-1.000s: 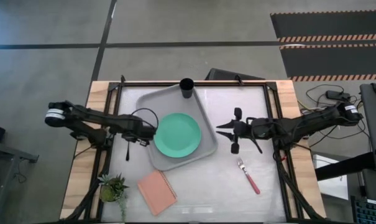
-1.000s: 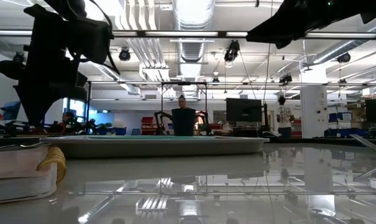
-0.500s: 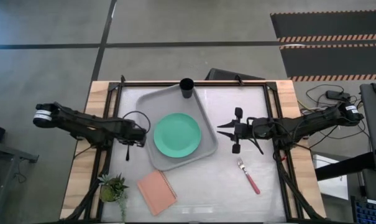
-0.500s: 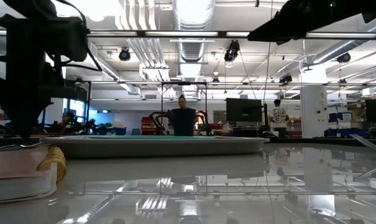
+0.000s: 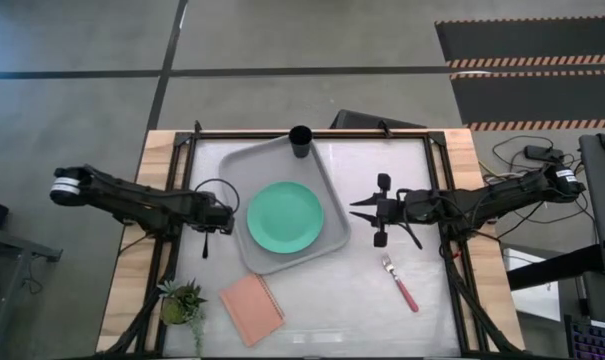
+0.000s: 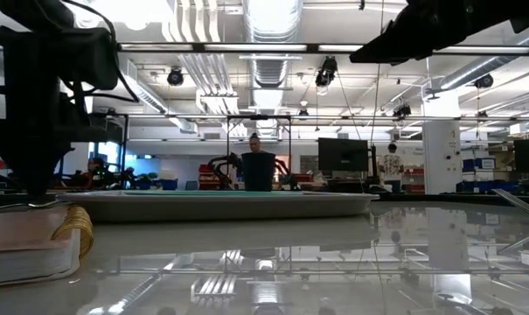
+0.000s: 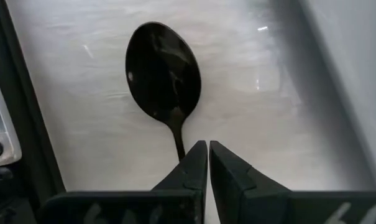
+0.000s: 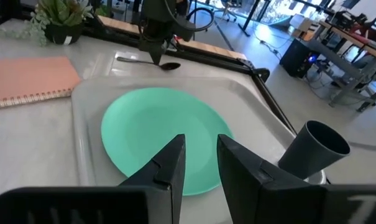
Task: Pick and place plate/cup/fork/spoon on tray
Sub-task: Put the black spoon to the left side of the green plate on the gray serving tray
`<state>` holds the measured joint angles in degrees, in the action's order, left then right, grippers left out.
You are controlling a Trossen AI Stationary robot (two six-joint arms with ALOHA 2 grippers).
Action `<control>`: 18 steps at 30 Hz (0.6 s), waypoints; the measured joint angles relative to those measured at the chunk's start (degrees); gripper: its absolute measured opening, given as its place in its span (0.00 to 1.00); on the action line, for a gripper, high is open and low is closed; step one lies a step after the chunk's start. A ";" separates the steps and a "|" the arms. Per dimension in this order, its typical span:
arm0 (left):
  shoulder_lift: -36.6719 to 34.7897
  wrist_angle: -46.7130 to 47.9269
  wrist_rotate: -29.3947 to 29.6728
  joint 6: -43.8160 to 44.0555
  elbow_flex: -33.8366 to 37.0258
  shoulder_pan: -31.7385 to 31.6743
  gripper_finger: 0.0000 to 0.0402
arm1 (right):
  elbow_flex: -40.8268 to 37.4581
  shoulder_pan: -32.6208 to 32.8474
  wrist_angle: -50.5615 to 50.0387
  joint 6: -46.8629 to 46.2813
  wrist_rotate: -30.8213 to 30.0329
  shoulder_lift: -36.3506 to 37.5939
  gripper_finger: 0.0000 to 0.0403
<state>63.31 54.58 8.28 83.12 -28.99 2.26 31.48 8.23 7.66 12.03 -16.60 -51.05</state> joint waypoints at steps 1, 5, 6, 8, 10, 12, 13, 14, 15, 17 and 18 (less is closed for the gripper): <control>0.29 -0.04 0.02 0.04 0.04 0.00 0.00 | 0.00 0.00 -0.23 -0.02 0.00 0.00 0.20; 0.85 -0.02 -1.00 0.16 -0.50 0.00 0.00 | 0.00 0.00 -0.15 0.02 0.00 0.00 0.21; 0.85 -0.46 -2.03 0.28 -0.80 -0.01 0.00 | 0.00 0.00 -0.15 0.02 0.00 0.00 0.22; 0.96 -3.22 -3.56 1.27 -1.48 0.03 0.00 | 0.00 0.00 -0.15 0.05 0.00 0.00 0.22; 1.83 -5.38 -3.70 1.31 -2.37 0.06 0.00 | 0.00 0.00 -0.15 0.59 -0.02 0.00 0.23; 3.44 -5.10 -3.93 1.22 -3.18 0.00 0.00 | 0.00 0.00 -0.17 0.64 -0.02 0.00 0.22; 4.32 -5.06 -4.30 1.19 -3.58 0.01 0.00 | 0.00 0.00 -0.19 0.64 -0.02 0.00 0.22; 5.36 -5.18 -4.51 1.10 -4.17 0.05 0.00 | 0.00 0.00 -0.17 0.64 -0.02 0.00 0.22; 6.58 -5.33 -4.68 0.99 -4.88 0.04 0.00 | 0.00 0.00 -0.16 0.66 -0.02 0.00 0.22; 8.87 -4.62 -5.14 0.58 -6.11 0.04 0.00 | 0.00 0.00 -0.19 0.66 -0.04 0.00 0.21; 9.86 -3.15 -5.30 0.54 -6.84 0.04 0.00 | 0.00 0.00 -0.19 0.66 -0.04 0.00 0.21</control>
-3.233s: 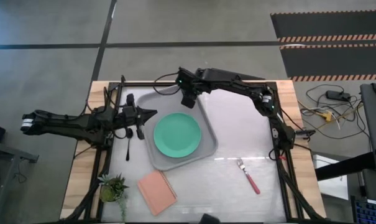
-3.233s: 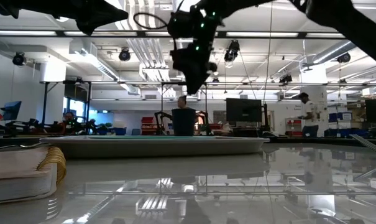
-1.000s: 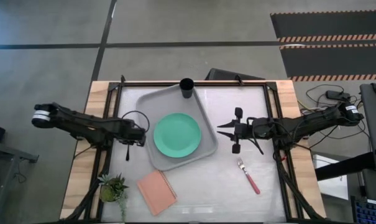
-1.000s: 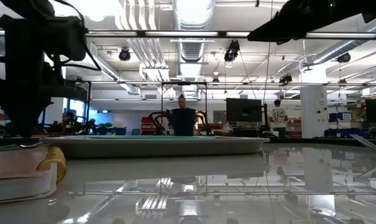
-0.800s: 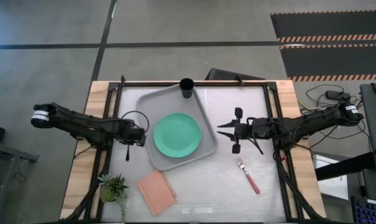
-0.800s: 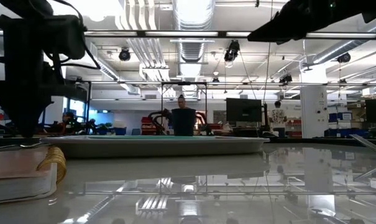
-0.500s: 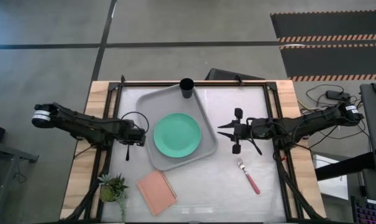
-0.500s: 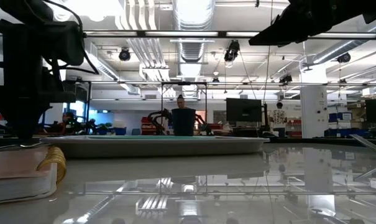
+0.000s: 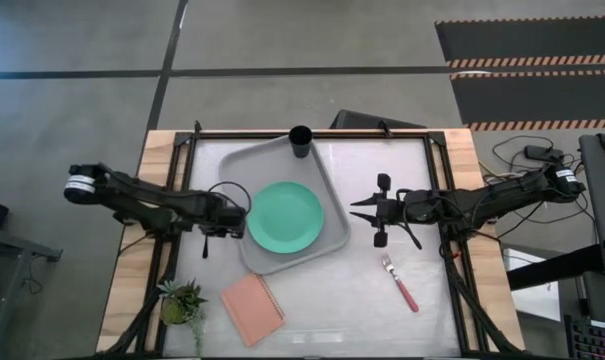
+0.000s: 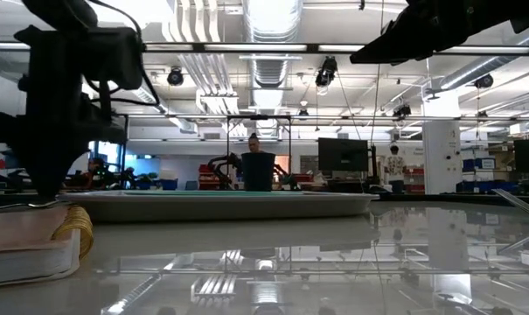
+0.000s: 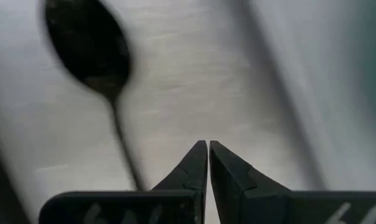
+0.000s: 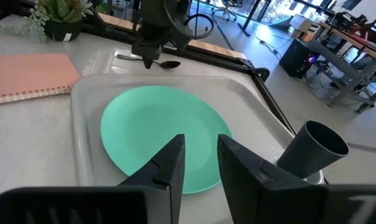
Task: Pick and place plate/cup/fork/spoon on tray
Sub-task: Put the black spoon to the left side of the green plate on the gray serving tray
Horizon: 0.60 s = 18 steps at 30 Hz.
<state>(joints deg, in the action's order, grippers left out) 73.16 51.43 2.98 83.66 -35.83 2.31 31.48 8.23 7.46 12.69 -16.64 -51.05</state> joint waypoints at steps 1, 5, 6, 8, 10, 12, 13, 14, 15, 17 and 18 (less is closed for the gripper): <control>0.84 1.82 -0.10 0.03 -0.80 0.00 0.00 | 0.00 0.00 -0.04 0.00 0.00 0.00 0.21; 3.39 12.61 -2.12 2.78 -4.04 -0.04 0.00 | 0.00 0.00 -0.26 0.00 -0.02 0.00 0.20; 3.73 14.82 -2.22 2.96 -4.33 -0.02 0.00 | 0.00 0.00 -0.28 0.00 -0.02 0.00 0.20; 4.07 15.33 -1.26 2.74 -4.26 0.00 0.00 | 0.00 0.00 -0.34 0.00 -0.02 0.00 0.21; 3.97 14.74 -0.77 2.60 -3.47 0.00 0.00 | 0.00 0.00 -0.37 0.23 -0.02 0.00 0.22; 3.83 13.63 -0.61 2.60 -2.73 -0.05 0.00 | 0.00 0.00 -0.42 0.33 -0.02 0.00 0.22; 3.69 13.35 -0.56 2.61 -2.49 -0.04 0.00 | 0.00 0.00 -0.49 0.33 -0.02 0.00 0.23; 3.57 12.96 -0.50 2.81 -2.38 -0.04 0.00 | 0.00 0.00 -0.61 0.33 -0.02 0.00 0.23; 3.48 12.79 -0.44 2.88 -2.27 -0.04 0.00 | 0.00 0.00 -0.82 0.35 -0.02 0.00 0.23; 3.34 12.52 -0.07 2.95 -1.94 -0.04 0.00 | 0.00 0.00 -1.09 0.35 -0.02 0.00 0.22; 3.23 12.19 0.19 2.95 -1.72 -0.04 0.00 | 0.00 0.00 -1.12 0.35 -0.02 0.00 0.22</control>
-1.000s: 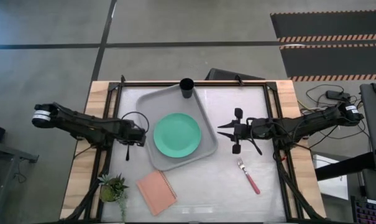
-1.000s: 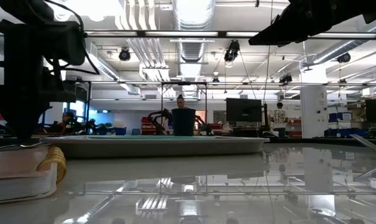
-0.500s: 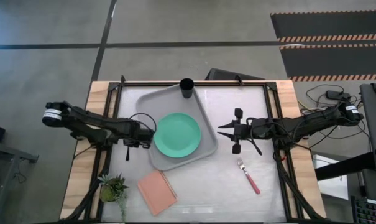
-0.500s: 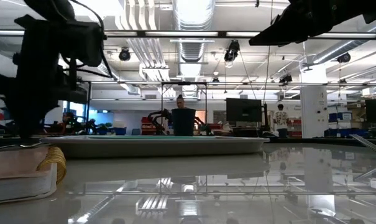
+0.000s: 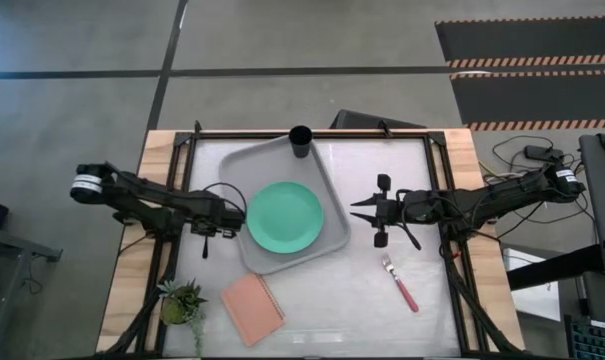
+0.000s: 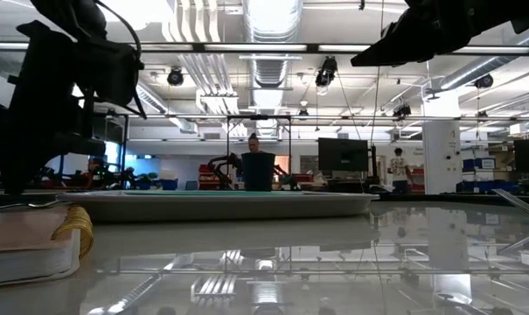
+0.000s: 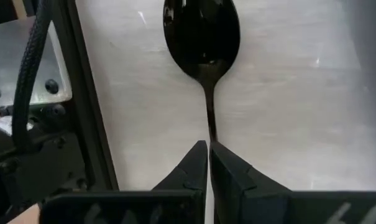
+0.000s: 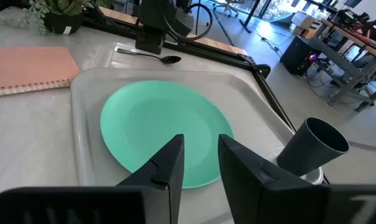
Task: Pick and place plate/cup/fork/spoon on tray
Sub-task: Put the black spoon to the left side of the green plate on the gray serving tray
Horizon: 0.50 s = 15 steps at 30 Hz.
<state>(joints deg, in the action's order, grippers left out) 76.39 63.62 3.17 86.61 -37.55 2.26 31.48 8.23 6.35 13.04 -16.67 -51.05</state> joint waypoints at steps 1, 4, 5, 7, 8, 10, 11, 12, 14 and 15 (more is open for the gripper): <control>-0.11 -0.40 0.18 -0.11 0.36 0.00 0.00 | 0.00 0.00 0.00 0.00 0.00 0.00 0.21; -0.54 -1.86 0.19 -0.14 1.28 0.00 0.01 | 0.00 0.00 -0.02 0.02 0.00 0.00 0.21; -0.66 -2.23 0.19 -0.17 1.47 0.00 0.02 | 0.00 0.00 0.00 0.02 0.00 0.00 0.21; -0.80 -2.28 0.19 -0.19 1.47 0.00 0.06 | 0.00 0.00 0.00 0.02 0.00 0.00 0.21; -0.88 -2.30 0.19 -0.21 1.47 0.00 0.08 | 0.00 0.00 0.00 0.02 0.00 0.00 0.22; -1.06 -2.43 0.19 -0.36 1.47 0.00 0.14 | 0.00 0.00 -0.02 0.02 0.00 0.00 0.23; -1.13 -2.42 0.19 -0.40 1.47 0.00 0.17 | 0.00 0.00 -0.02 0.02 0.00 0.00 0.23; -1.13 -2.43 0.19 -0.44 1.48 0.00 0.20 | 0.00 0.00 -0.05 0.00 0.00 0.00 0.23; -1.11 -2.64 0.21 -0.44 1.67 0.00 0.25 | 0.00 0.00 -0.06 0.02 0.00 0.00 0.24; -1.10 -2.91 0.21 -0.44 1.87 0.00 0.27 | 0.00 0.00 -0.06 0.00 0.00 0.00 0.24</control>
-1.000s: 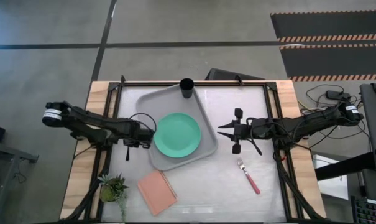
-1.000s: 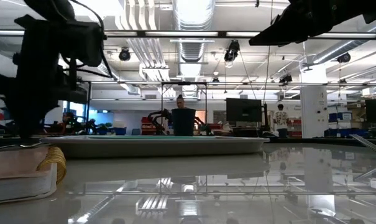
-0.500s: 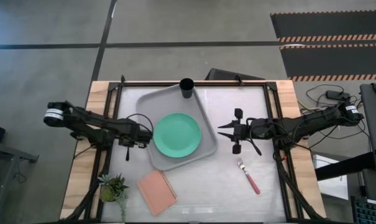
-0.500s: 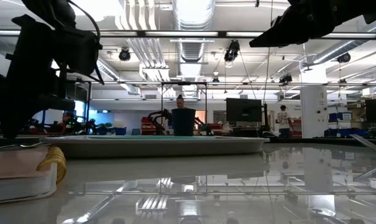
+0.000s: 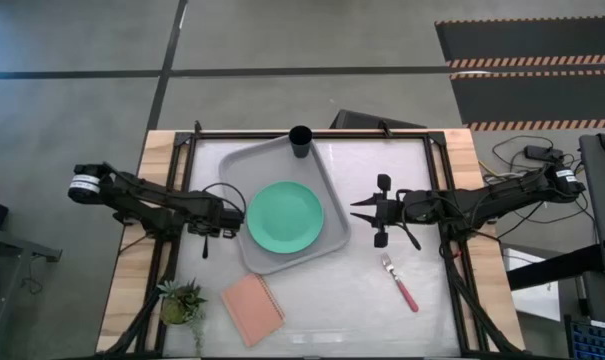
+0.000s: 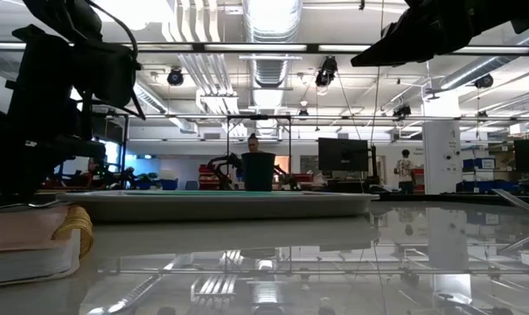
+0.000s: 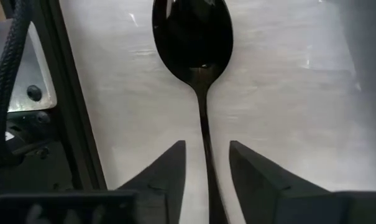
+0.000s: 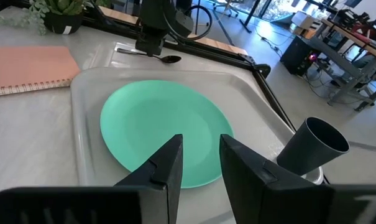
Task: Pick and place plate/cup/fork/spoon on tray
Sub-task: Put the black spoon to the left side of the green plate on the gray serving tray
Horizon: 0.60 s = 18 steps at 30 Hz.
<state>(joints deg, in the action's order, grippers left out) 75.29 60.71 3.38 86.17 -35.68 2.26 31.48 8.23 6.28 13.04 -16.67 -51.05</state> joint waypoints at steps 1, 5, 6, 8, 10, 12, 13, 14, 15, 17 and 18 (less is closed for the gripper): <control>0.04 -0.55 0.00 0.00 0.29 0.00 0.29 | 0.00 0.00 -0.02 0.00 0.00 0.00 0.24; 0.04 -2.89 -0.01 0.02 2.42 0.02 0.32 | 0.00 0.00 -0.02 0.00 0.00 0.00 0.23; -0.08 -3.58 -0.02 0.04 2.86 0.02 0.32 | 0.00 0.00 -0.05 0.00 0.00 0.00 0.23; -0.18 -4.36 0.00 0.07 3.48 0.04 0.31 | 0.00 0.00 -0.02 0.00 -0.02 0.00 0.22; -0.18 -4.56 0.00 0.00 3.52 0.04 0.29 | 0.00 0.00 -0.04 0.01 -0.01 0.00 0.22; -0.22 -4.76 0.00 -0.02 3.52 0.04 0.26 | 0.00 0.00 -0.04 0.02 -0.22 0.00 0.22; -0.29 -4.83 0.00 -0.04 3.52 0.04 0.24 | 0.00 0.00 -0.04 0.02 -0.50 0.00 0.23; -0.29 -5.03 -0.02 -0.04 3.56 0.04 0.21 | 0.00 0.00 -0.04 0.00 -0.87 0.00 0.23; -0.29 -5.20 -0.02 -0.04 3.56 0.04 0.18 | 0.00 0.00 -0.04 0.00 -1.35 0.00 0.23; -0.29 -5.48 -0.02 -0.04 3.58 0.04 0.10 | 0.00 -0.02 -0.04 0.00 -1.47 0.00 0.24; -0.29 -5.63 -0.01 0.01 3.58 0.04 0.06 | 0.00 -0.02 -0.04 0.01 -1.49 0.00 0.24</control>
<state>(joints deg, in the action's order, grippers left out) 75.00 55.08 3.36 86.18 -32.10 2.31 31.48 8.21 6.24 13.05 -18.16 -51.05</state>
